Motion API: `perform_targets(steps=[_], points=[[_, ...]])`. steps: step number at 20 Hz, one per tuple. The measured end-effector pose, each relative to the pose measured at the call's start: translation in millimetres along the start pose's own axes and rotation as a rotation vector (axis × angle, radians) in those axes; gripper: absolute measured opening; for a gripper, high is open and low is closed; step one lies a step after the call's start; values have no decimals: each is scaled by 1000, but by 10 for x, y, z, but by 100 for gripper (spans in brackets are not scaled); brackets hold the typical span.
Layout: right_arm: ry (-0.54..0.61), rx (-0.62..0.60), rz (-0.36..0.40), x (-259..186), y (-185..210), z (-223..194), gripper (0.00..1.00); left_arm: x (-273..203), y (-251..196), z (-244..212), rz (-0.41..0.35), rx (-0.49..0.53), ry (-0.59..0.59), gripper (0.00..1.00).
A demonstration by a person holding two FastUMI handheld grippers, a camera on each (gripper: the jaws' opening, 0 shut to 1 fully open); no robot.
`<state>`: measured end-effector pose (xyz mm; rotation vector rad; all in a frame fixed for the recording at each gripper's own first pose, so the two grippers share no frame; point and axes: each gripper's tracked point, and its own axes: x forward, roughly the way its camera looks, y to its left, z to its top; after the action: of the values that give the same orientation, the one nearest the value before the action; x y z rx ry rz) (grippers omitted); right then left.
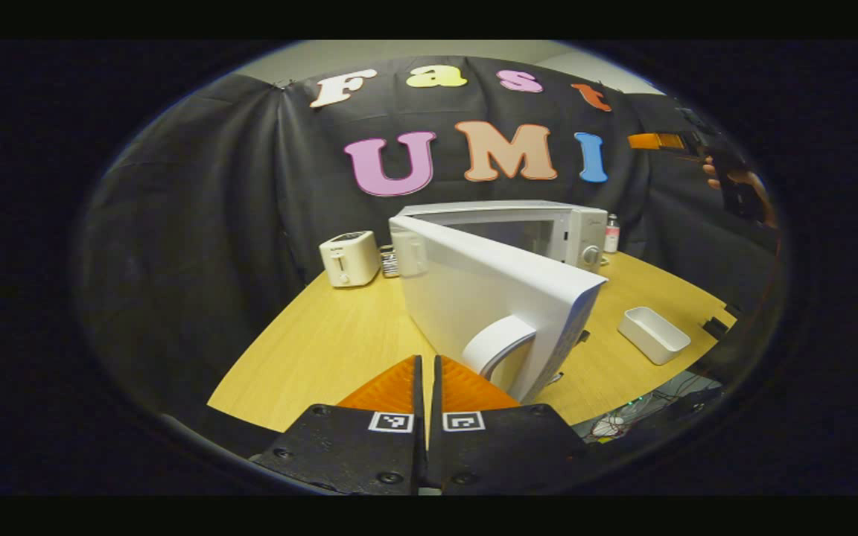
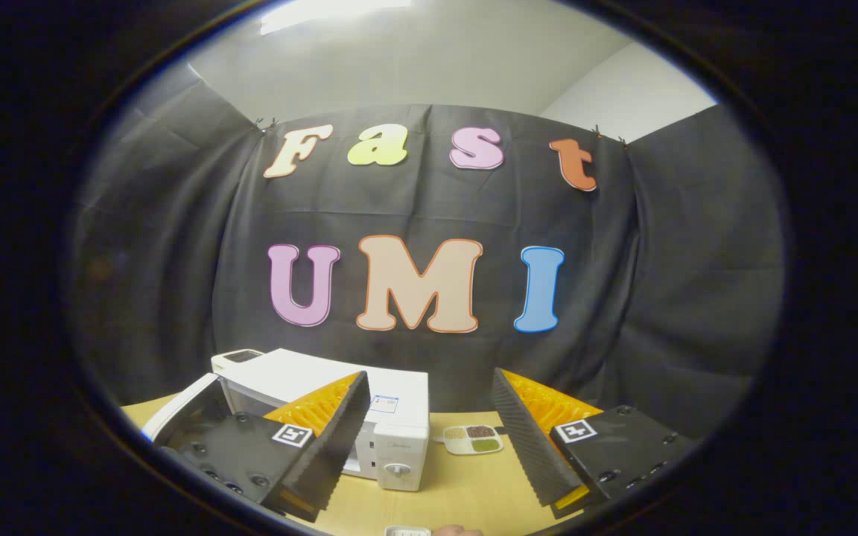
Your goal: Open the microwave oven with the left hand, put the food in, and close the microwave oven.
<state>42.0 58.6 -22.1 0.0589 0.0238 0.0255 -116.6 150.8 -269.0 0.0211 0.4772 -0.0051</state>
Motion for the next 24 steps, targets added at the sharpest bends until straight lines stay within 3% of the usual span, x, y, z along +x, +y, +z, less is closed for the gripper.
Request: perform_targets(steps=[7,16,17,24], points=[[0,8,-21,-103,-244,72,96,198,-462,192,-80,44,-37,0],[-8,14,-25,-318,-501,246,96,562,-852,512,-148,2,-80,0],[-12,10,-25,-346,-534,278,100,606,-902,540,-153,-3,-80,2],[-12,14,-38,-419,-704,341,96,976,-1162,932,-171,-17,-126,0]])
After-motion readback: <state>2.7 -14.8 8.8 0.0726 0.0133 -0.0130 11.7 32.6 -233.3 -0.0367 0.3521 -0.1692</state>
